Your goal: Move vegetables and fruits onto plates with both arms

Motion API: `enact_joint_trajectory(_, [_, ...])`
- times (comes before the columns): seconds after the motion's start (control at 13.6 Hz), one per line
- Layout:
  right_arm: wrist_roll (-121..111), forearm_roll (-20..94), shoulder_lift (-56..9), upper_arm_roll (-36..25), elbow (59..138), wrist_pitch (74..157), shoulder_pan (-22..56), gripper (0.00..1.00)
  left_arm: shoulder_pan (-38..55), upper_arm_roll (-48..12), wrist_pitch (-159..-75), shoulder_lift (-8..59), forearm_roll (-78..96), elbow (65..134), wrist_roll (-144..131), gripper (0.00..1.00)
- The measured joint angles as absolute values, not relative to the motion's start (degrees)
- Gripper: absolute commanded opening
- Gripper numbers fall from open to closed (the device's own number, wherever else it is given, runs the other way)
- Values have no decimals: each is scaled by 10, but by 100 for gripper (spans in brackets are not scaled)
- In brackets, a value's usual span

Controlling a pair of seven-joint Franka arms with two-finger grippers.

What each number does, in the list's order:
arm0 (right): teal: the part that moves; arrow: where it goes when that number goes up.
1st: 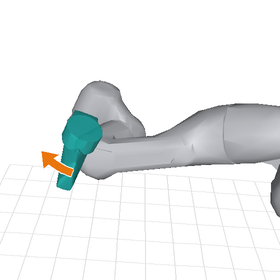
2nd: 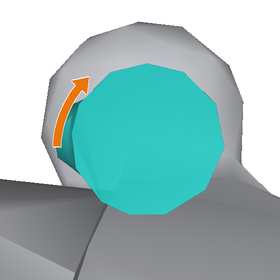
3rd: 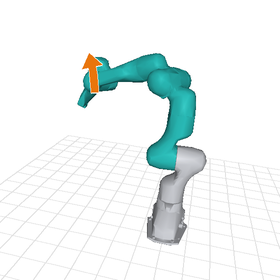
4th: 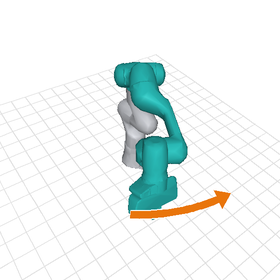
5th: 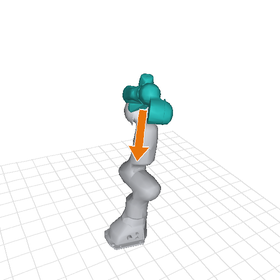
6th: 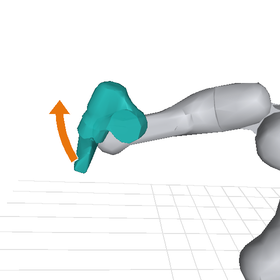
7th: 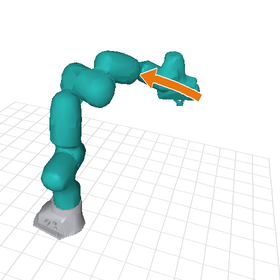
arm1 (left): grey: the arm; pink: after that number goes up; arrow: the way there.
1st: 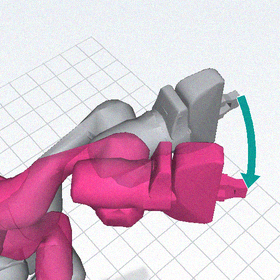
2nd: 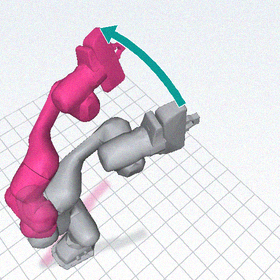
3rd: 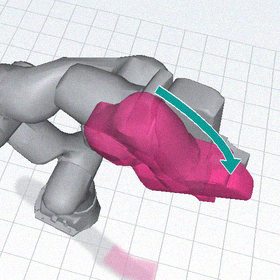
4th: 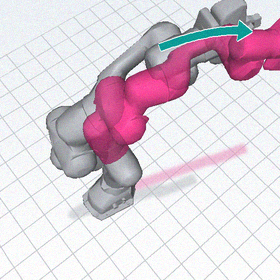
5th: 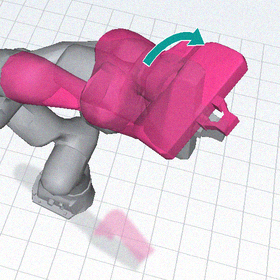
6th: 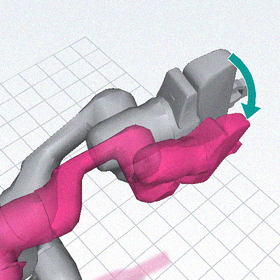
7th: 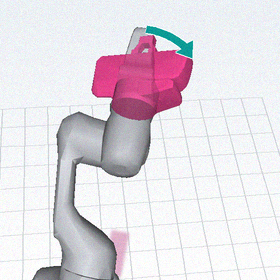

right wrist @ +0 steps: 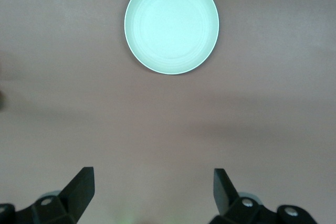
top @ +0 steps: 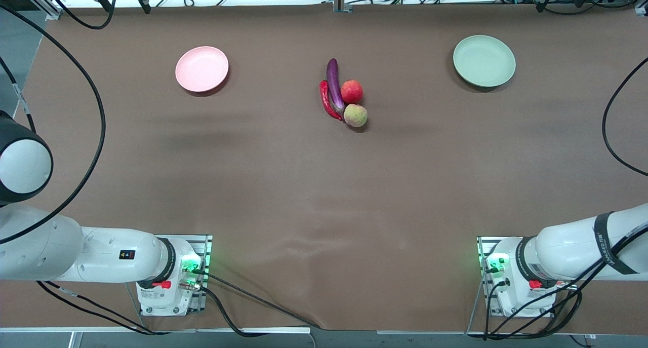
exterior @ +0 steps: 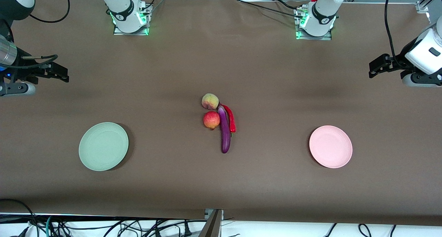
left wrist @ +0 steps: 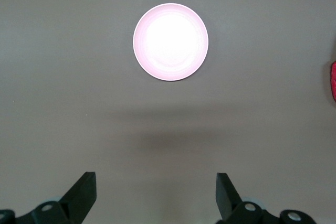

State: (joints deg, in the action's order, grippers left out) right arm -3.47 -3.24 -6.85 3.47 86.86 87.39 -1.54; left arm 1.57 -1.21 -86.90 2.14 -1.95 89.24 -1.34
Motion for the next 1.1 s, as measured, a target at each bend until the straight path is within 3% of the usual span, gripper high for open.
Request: enact_joint_trajectory(1.1, [-35, -32, -77, 38, 867, 878, -13, 100, 16, -12, -869, 21, -20, 892, -13, 100])
